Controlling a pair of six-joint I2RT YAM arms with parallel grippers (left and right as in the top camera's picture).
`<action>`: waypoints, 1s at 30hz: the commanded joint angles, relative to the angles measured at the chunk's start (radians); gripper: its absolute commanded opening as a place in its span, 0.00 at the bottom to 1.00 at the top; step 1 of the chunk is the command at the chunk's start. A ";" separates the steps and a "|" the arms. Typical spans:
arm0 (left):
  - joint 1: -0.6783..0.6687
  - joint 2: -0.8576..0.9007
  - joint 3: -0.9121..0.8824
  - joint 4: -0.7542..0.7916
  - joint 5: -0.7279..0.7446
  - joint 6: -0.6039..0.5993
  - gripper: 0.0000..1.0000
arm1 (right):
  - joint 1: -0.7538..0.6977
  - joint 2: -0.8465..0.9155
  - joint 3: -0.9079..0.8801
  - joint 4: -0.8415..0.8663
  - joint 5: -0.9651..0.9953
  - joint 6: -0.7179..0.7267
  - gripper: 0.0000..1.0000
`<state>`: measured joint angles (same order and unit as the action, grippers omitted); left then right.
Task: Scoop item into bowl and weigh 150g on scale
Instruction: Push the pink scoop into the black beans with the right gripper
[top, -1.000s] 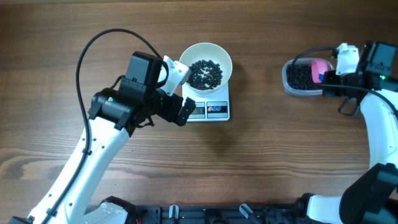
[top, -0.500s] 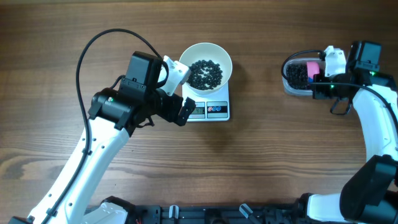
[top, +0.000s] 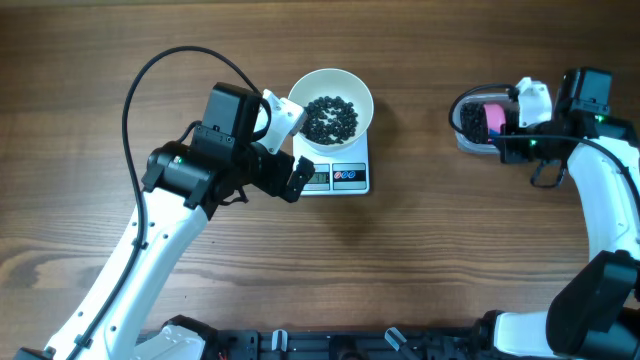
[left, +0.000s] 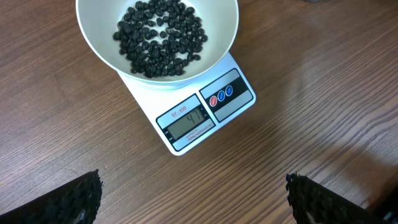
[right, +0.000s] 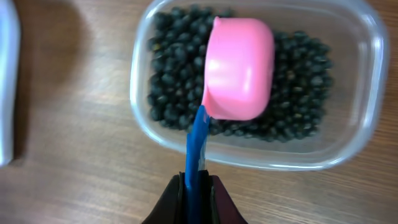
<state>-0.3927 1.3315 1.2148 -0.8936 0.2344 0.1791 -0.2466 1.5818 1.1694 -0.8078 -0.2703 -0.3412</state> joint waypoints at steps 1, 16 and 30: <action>-0.005 -0.004 0.016 0.002 0.016 0.016 1.00 | 0.006 -0.018 0.000 -0.019 -0.131 -0.068 0.04; -0.005 -0.004 0.016 0.002 0.016 0.016 1.00 | -0.146 -0.018 0.000 -0.054 -0.405 -0.075 0.04; -0.005 -0.003 0.016 0.002 0.016 0.016 1.00 | -0.155 -0.017 0.000 -0.075 -0.299 -0.024 0.04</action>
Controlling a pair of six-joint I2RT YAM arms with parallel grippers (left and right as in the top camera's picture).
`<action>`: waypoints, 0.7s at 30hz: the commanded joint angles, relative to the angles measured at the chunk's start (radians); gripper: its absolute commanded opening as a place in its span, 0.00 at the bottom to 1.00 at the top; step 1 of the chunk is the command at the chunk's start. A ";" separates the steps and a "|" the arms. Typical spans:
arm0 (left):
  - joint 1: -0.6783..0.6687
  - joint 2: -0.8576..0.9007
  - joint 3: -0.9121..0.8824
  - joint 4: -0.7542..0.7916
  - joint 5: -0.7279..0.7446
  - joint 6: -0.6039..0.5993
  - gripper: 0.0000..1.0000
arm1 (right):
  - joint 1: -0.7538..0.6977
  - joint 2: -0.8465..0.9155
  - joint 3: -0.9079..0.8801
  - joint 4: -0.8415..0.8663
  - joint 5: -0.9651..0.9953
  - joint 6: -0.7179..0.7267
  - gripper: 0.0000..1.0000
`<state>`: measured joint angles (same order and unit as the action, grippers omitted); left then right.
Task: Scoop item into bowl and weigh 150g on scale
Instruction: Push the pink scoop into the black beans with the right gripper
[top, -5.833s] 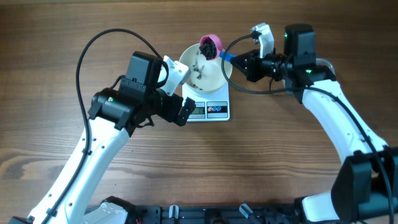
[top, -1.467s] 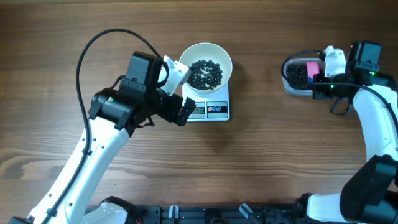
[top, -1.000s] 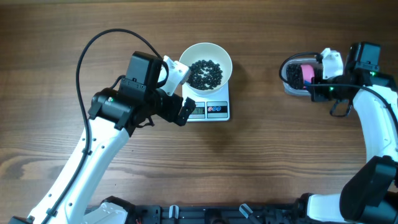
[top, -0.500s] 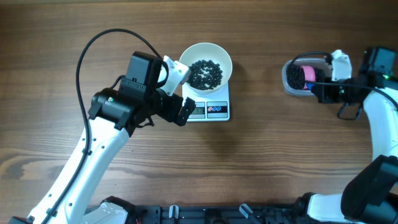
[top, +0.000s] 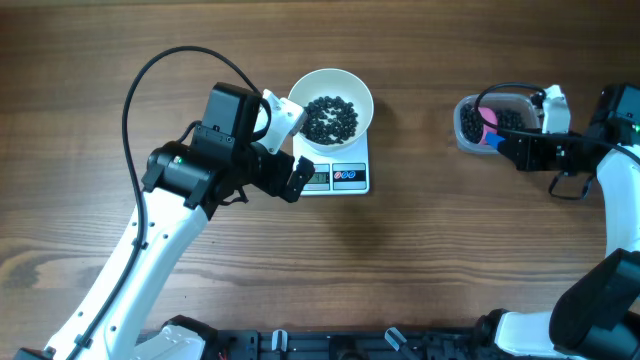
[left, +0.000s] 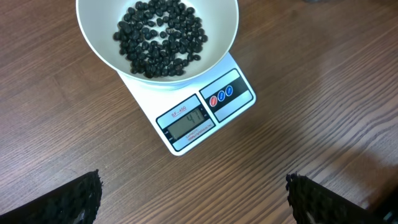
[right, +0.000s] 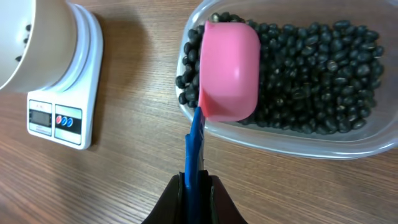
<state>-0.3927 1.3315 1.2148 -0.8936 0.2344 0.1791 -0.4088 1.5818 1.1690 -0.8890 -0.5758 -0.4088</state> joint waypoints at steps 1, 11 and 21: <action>-0.005 -0.004 0.016 0.002 0.016 0.016 1.00 | 0.007 -0.017 0.000 0.006 0.007 0.043 0.04; -0.005 -0.004 0.016 0.002 0.016 0.016 1.00 | -0.013 -0.013 0.000 0.020 0.002 0.107 0.04; -0.005 -0.004 0.016 0.002 0.016 0.016 1.00 | -0.086 0.072 0.000 0.022 -0.165 0.159 0.04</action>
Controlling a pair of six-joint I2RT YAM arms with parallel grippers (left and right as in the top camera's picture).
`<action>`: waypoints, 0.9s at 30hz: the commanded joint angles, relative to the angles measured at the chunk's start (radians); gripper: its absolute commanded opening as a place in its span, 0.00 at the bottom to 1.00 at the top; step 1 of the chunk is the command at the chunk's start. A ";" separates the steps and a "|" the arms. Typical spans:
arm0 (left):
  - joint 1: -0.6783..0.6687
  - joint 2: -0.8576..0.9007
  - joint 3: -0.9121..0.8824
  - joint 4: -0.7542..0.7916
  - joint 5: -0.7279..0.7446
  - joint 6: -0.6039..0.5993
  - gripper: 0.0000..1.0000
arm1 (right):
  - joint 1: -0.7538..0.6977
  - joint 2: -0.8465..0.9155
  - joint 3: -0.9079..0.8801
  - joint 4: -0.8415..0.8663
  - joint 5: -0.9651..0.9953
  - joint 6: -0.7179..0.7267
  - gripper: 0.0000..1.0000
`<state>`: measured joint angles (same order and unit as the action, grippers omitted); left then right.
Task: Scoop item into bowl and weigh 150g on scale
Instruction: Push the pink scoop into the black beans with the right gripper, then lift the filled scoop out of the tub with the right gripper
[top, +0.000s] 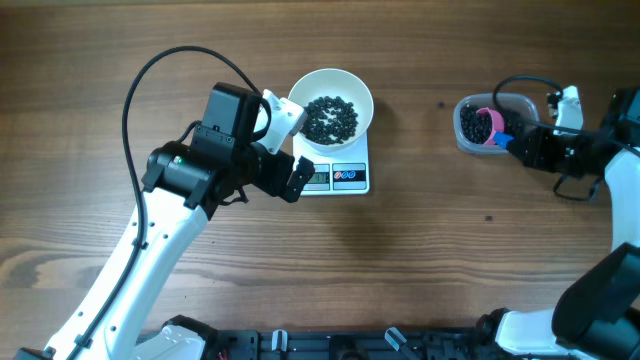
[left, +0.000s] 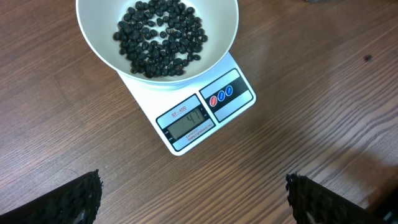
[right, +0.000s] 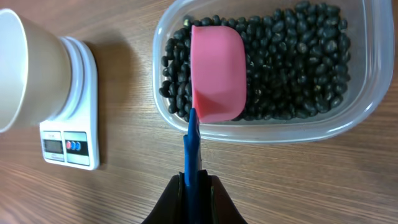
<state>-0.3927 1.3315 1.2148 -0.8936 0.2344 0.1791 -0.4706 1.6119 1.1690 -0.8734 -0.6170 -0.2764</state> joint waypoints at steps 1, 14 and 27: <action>-0.005 -0.004 0.016 0.002 0.016 0.016 1.00 | -0.030 0.045 0.000 0.012 -0.132 0.041 0.04; -0.005 -0.004 0.016 0.002 0.016 0.016 1.00 | -0.169 0.045 0.000 0.054 -0.291 0.214 0.04; -0.005 -0.004 0.016 0.002 0.016 0.016 1.00 | -0.275 0.045 0.000 0.054 -0.542 0.281 0.04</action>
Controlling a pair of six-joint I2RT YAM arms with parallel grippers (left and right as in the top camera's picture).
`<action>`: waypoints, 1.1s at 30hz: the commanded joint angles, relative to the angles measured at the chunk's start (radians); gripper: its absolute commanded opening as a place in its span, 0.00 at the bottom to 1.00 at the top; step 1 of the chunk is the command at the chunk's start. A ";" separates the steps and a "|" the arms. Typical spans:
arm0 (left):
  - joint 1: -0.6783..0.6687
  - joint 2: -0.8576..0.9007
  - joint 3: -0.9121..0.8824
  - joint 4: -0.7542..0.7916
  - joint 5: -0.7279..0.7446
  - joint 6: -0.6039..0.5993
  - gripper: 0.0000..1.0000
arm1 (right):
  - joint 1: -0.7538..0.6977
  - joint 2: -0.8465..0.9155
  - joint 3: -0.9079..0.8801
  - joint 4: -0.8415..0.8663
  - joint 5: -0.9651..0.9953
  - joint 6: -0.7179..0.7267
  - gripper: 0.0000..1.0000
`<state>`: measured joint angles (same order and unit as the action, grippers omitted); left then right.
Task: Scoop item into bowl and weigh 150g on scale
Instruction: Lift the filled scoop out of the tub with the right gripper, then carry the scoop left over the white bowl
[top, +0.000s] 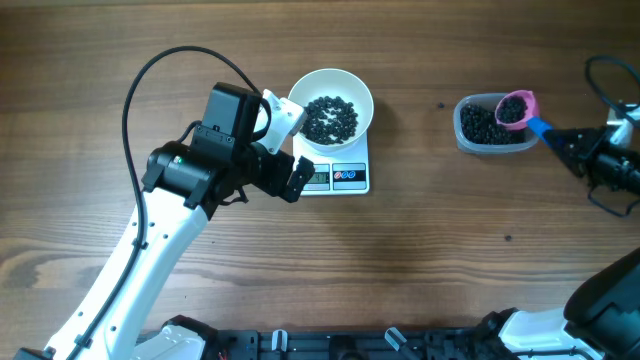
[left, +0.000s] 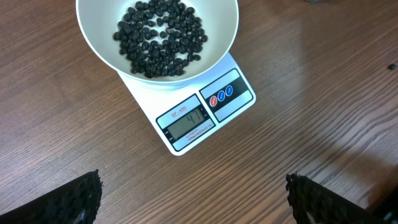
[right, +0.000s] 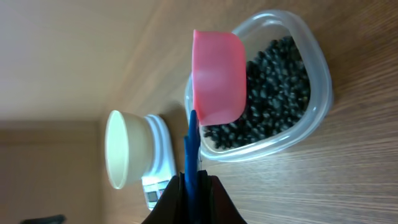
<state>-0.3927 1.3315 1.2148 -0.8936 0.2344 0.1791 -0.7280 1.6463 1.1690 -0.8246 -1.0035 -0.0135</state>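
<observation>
A white bowl with black beans sits on the white scale, whose display reads 47. My left gripper hangs open over bare wood in front of the scale. At the right, a clear tub of black beans stands on the table. My right gripper is shut on the blue handle of the pink scoop, whose cup holds beans and is raised over the tub's right end. In the right wrist view the scoop shows its underside.
A few stray beans lie on the wooden table between the scale and the tub. The left arm's black cable arcs over the table's left part.
My right gripper has drawn back to the right and tilted, and the pink scoop has come up out of the beans, now loaded, over the tub's right end. Left arm unchanged.
The right gripper held the scoop face down on the beans in the tub. At each later moment the arm stood further right with the scoop still in the tub. Now the scoop is lifted with beans. The scale read 47 throughout, left gripper still.
</observation>
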 joint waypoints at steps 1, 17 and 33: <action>-0.005 -0.004 0.016 0.002 0.016 0.016 1.00 | -0.019 0.011 0.000 0.005 -0.191 0.018 0.04; -0.005 -0.004 0.016 0.002 0.016 0.016 1.00 | 0.077 0.011 0.000 0.005 -0.443 0.074 0.04; -0.005 -0.004 0.016 0.002 0.016 0.016 1.00 | 0.490 0.011 0.000 0.400 -0.341 0.443 0.04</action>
<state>-0.3927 1.3315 1.2148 -0.8940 0.2344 0.1791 -0.3126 1.6466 1.1671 -0.5125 -1.3754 0.2783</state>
